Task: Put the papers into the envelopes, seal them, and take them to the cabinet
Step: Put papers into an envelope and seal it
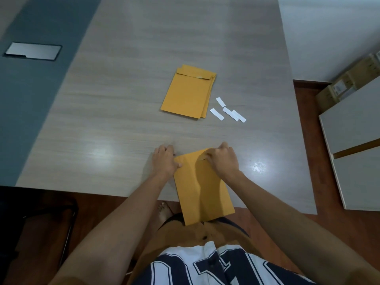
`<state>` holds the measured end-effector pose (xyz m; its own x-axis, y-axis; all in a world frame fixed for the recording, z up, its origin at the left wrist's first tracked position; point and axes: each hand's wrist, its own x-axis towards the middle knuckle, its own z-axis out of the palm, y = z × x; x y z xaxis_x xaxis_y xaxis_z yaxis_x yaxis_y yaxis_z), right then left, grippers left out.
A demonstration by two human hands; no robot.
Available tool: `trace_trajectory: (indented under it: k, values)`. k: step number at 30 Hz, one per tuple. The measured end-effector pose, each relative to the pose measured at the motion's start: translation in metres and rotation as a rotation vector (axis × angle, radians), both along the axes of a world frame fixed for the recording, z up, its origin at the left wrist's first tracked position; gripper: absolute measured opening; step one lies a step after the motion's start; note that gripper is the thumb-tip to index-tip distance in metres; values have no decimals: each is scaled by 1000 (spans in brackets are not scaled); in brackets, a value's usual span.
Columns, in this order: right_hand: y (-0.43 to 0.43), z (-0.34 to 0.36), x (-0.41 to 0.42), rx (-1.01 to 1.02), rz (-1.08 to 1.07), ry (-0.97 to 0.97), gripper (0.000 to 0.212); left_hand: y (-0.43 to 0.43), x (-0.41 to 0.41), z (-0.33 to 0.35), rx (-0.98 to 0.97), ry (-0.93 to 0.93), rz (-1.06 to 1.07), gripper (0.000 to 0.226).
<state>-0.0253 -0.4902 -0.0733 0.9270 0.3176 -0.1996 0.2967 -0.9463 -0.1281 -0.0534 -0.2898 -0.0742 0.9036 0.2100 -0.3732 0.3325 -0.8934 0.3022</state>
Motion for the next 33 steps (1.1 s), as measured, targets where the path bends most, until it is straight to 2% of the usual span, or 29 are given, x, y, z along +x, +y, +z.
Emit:
trace_trajectory:
  k: [3,6,9,12,14,17,20,23,27,33]
  values:
    - [0,0,2,102,15,5,35,0,0,3,-62,31,27,33]
    - [0,2,7,205,-62,82,41,4,3,6,-246,26,145,25]
    - [2,3,14,380,-219,148,35,10,9,12,-404,20,254,26]
    - [5,11,21,627,-352,218,26,13,16,20,-464,-36,304,27]
    - [8,17,25,720,-407,228,24,14,18,22,-522,-67,356,27]
    - [12,24,34,805,-488,205,22,18,20,26,-684,-132,516,22]
    - [15,33,44,894,-562,213,20,19,19,30,-828,-161,666,25]
    - [19,39,52,965,-577,191,21,16,18,32,-845,-172,685,13]
    - [25,43,60,1060,-654,250,32,17,27,39,-884,-212,720,16]
    - [34,35,82,1036,-811,349,29,33,64,49,-933,-227,677,12]
